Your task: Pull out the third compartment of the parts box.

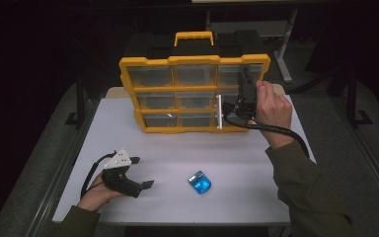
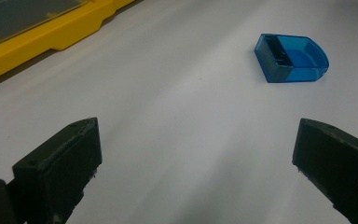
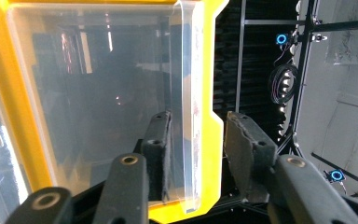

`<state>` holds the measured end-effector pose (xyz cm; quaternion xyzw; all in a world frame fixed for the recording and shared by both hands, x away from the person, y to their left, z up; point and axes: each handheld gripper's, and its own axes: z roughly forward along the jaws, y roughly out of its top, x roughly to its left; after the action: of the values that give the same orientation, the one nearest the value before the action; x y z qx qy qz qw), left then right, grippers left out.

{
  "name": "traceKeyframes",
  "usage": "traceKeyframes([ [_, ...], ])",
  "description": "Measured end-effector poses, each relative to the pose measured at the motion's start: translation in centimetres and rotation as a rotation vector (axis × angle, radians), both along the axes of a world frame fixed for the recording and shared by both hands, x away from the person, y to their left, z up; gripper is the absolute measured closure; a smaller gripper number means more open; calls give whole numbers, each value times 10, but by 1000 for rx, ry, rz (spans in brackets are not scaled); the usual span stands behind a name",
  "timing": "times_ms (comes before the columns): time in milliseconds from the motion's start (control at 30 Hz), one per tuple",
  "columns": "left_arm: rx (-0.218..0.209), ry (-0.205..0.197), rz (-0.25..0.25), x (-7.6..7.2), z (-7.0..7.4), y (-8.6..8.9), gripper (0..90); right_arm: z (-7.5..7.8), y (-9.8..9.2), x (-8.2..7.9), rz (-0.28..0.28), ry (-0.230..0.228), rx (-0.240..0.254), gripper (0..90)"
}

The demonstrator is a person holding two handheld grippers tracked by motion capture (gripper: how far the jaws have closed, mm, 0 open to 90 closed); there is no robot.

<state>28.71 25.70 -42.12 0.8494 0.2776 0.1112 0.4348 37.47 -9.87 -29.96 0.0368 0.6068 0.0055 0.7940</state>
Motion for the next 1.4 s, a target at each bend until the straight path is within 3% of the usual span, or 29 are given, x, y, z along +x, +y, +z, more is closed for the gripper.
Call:
traceKeyframes([
  [533, 4, 5, -4, 0, 0, 0, 12, 1, 0, 5, 0, -8, -23, 721],
  [867, 6, 6, -5, 0, 0, 0, 12, 2, 0, 7, -1, 9, -34, 786],
  [1400, -4, 5, -7, 0, 2, -2, 12, 3, 0, 6, -8, 19, -52, 809],
])
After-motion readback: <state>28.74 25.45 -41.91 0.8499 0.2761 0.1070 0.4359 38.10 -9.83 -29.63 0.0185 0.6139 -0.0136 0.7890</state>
